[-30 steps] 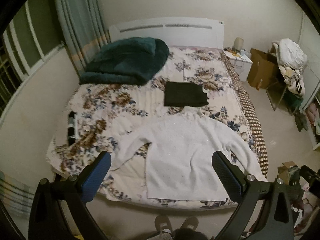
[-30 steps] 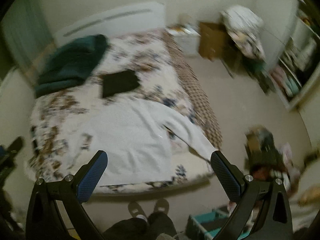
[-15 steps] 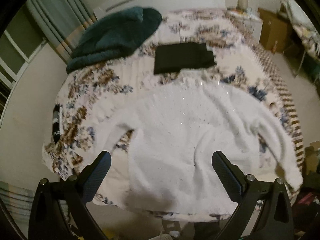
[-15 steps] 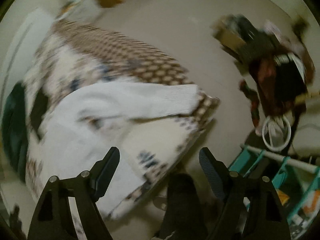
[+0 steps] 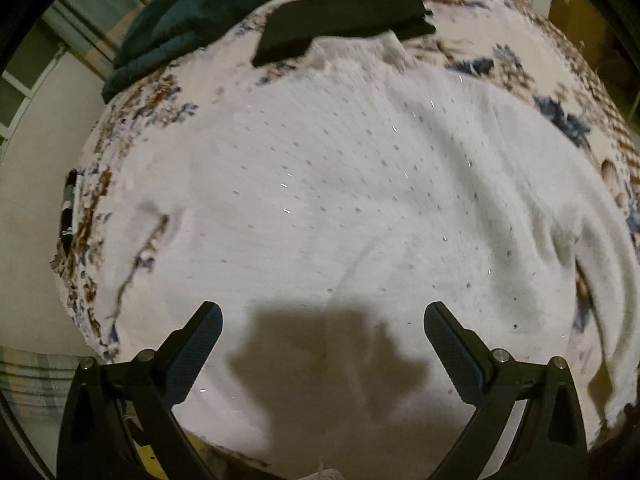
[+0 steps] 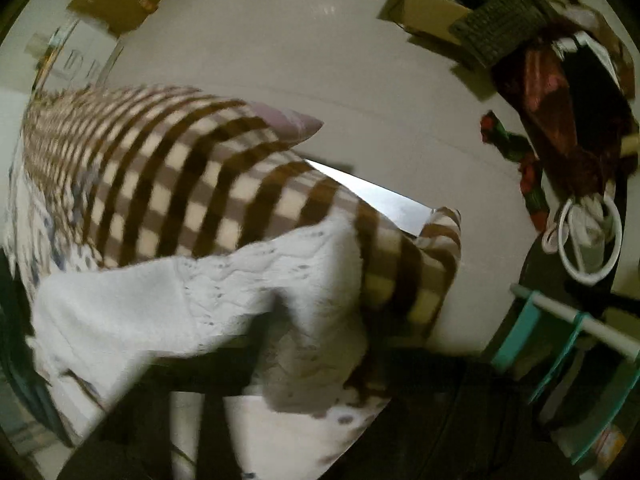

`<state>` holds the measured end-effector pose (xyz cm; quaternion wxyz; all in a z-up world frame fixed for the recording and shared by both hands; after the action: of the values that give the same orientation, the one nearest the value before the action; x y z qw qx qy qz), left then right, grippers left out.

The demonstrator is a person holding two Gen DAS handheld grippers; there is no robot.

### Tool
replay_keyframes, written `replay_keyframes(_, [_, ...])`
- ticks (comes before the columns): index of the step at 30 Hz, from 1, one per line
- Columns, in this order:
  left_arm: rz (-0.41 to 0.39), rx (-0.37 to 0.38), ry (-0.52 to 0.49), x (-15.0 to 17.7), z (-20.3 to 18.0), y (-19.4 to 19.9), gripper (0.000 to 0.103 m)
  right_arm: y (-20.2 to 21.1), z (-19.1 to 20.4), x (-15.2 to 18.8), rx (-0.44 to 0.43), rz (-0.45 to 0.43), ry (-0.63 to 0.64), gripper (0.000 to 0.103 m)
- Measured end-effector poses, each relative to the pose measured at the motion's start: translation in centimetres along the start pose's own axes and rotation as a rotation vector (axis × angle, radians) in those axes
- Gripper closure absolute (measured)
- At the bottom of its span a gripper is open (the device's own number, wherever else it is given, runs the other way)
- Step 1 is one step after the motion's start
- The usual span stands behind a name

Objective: Fold small clothes
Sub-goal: 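Reach the right tool to the sweater sleeve and grasp its cuff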

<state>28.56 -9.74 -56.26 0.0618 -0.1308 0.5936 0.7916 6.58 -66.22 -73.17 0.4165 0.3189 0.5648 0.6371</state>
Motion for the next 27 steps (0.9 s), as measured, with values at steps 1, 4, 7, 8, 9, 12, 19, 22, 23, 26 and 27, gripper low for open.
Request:
replay_keyframes(1, [0.005,0.007,-0.009,0.2,-0.4,-0.6,0.0,0.9,0.1,0.0,0.018,-0.038,0.018,0.093])
replay_keyframes(4, [0.001,0.025,-0.04,0.5,-1.4,-1.9,0.0,3.2,-0.8,-1.2,0.103,-0.152,0.035,0.094])
replay_keyframes(7, [0.002,0.038,-0.066,1.0,-1.7,-2.8,0.0,2.4,-2.3,-1.5,0.123,-0.124,0.012,0.088])
replay_keyframes(8, [0.004,0.042,-0.069,1.1,-1.8,-3.0,0.0,1.4,-2.6,-1.2,0.09,-0.068,-0.018,0.075])
replay_keyframes(9, [0.007,0.044,-0.072,1.3,-1.9,-3.2,0.0,0.9,-3.0,-0.8,0.065,-0.026,-0.057,0.066])
replay_keyframes(12, [0.014,0.055,-0.072,1.7,-1.5,-3.7,0.0,1.5,-3.8,0.6,-0.066,-0.013,-0.213,0.047])
replay_keyframes(19, [0.038,0.059,-0.037,2.1,-0.1,-5.1,0.0,-2.3,-3.3,4.5,-0.333,0.069,-0.505,0.047])
replay_keyframes(22, [0.036,0.051,-0.018,1.9,1.0,-5.5,0.0,-2.1,-3.1,3.5,-0.334,-0.038,-0.559,0.045])
replay_keyframes(23, [0.037,0.052,-0.012,1.9,1.3,-5.6,0.0,-2.1,-3.0,3.1,-0.338,-0.07,-0.576,0.047])
replay_keyframes(26, [0.046,0.048,0.014,1.9,2.6,-6.2,0.0,-1.8,-2.9,1.9,-0.289,-0.122,-0.578,0.091])
replay_keyframes(27, [0.049,0.048,0.023,1.9,2.9,-6.3,0.0,-1.5,-2.6,1.5,-0.27,-0.13,-0.569,0.091])
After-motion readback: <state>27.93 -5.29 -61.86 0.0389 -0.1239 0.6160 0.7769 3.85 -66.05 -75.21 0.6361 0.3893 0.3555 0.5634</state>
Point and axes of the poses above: each gripper's, at about its wrist camera, not at the fingertips, and y roughly against the way its jaws point, z to its left, x to its underside, the point moved 9 cm from there along -y, roughly the way its jaws point, and after that the axes turned 3 degrees about y, right-handed, at the moved point
